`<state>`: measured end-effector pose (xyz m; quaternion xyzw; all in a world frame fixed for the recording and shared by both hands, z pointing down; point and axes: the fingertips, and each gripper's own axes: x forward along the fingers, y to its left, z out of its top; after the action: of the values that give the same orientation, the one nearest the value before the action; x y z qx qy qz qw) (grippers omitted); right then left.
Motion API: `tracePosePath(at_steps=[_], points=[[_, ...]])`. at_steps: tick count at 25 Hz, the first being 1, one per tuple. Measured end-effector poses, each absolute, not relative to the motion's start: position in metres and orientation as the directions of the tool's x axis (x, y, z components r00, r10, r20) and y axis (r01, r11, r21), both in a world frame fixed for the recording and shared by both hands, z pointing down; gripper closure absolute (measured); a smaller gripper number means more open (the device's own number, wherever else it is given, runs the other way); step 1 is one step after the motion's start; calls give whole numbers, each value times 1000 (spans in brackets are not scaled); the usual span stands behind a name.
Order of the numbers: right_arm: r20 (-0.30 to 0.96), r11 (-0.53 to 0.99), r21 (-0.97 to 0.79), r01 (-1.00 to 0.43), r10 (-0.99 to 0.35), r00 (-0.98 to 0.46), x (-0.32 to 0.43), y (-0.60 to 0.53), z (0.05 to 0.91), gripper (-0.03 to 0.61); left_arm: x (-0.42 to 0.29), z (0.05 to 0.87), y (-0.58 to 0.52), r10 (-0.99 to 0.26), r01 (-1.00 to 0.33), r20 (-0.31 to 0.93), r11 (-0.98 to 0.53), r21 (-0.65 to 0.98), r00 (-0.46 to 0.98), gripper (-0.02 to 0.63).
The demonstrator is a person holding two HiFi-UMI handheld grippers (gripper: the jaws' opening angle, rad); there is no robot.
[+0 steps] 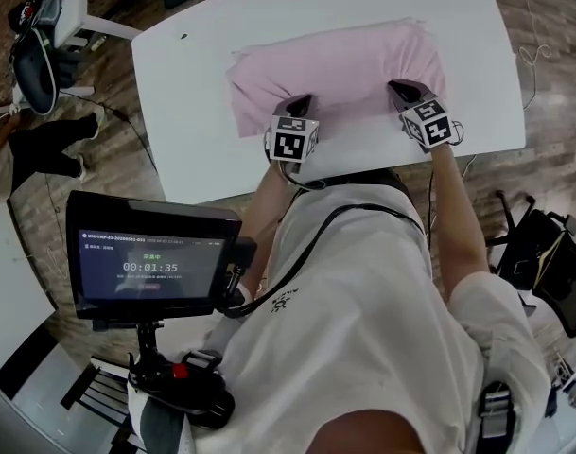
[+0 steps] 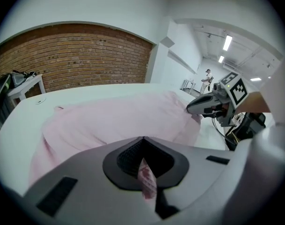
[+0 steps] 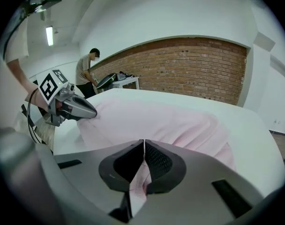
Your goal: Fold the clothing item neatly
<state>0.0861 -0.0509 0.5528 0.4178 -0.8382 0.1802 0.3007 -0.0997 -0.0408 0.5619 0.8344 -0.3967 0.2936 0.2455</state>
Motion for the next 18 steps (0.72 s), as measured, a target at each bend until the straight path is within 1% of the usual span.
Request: tracePosePath(at_steps=[5,10,14,18], points=[[590,568,-66,-820,-641,-491,86,-54,527,574,-99,546,-48,-541,-811,654,-549,201,529,612],[466,536,-133,-834,-709,-530,72,-55,484,574,-105,515,-50,-596,-802,581,-569,181,554,612],[367,521,-197,-830,-746,-555,58,-56,454,575,-107,498,-52,-594,-776,538,-596,205,598,612],[313,527,-199,-826,-765,-564,66,-36,433,575,-101,482,-35,-625,-794,515,-568,216,587,612]])
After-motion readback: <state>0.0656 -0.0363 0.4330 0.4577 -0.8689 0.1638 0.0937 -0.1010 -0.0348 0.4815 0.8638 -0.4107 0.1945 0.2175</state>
